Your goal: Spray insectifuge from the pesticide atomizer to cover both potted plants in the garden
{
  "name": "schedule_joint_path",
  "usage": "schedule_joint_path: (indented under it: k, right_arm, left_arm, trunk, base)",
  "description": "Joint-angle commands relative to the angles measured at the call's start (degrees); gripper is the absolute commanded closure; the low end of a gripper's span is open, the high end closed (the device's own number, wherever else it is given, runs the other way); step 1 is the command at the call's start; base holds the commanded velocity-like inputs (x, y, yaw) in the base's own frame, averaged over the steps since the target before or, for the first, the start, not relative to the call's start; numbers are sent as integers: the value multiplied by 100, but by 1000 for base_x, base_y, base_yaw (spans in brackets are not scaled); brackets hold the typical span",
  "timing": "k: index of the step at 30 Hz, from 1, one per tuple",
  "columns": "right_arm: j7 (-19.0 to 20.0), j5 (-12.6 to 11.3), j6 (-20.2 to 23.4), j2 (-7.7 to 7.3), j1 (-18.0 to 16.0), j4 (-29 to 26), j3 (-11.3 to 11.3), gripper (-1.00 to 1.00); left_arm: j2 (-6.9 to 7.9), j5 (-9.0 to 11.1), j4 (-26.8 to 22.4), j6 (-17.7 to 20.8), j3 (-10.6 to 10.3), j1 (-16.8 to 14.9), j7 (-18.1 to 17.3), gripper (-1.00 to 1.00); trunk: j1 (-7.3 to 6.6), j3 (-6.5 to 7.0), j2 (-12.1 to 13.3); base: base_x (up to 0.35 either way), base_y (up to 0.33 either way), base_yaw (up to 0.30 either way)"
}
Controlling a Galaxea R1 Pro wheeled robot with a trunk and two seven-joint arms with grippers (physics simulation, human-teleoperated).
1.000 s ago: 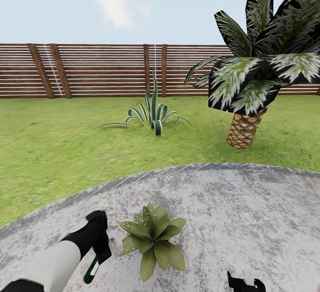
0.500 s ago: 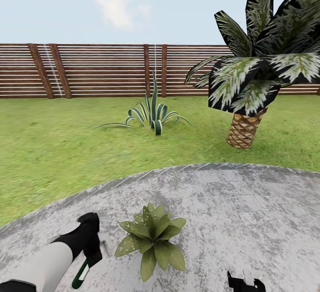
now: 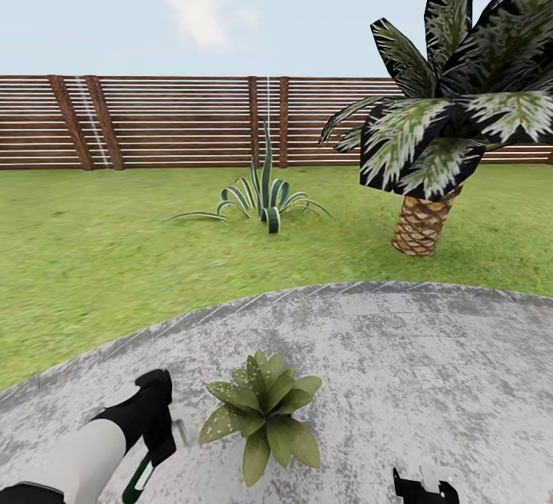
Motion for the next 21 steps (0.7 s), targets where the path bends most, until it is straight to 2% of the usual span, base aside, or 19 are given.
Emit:
schedule_joint_path:
  k: [1, 4, 7, 16, 21]
  right_arm:
    - [1, -52, -20, -1, -3, 3, 26, -100]
    - [-1, -52, -20, 0, -3, 2, 26, -100]
    - [-2, -52, -20, 0, -3, 2, 26, -100]
    - [0, -52, -20, 0, -3, 2, 26, -100]
    - [-2, -52, -20, 0, -3, 2, 23, -100]
  left_arm:
    - [-8, -12, -4, 42, -25, -2, -35, 100]
    - [-45, -6, -13, 41, -23, -1, -29, 100]
    - [-51, 141, -38, 41, -24, -1, -28, 100]
    - [-47, 207, -73, 41, -18, -3, -27, 100]
    - [-44, 212, -74, 41, -8, -1, -27, 100]
  trunk:
    - [-1, -5, -2]
    - [-1, -5, -2]
    - [-1, -5, -2]
    - [-1, -5, -2]
    - [-1, -5, -2]
  base:
    - [0, 0, 0]
    - [0, 0, 119]
    - [0, -65, 259]
    - [-1, -256, 266]
    - [-67, -271, 36]
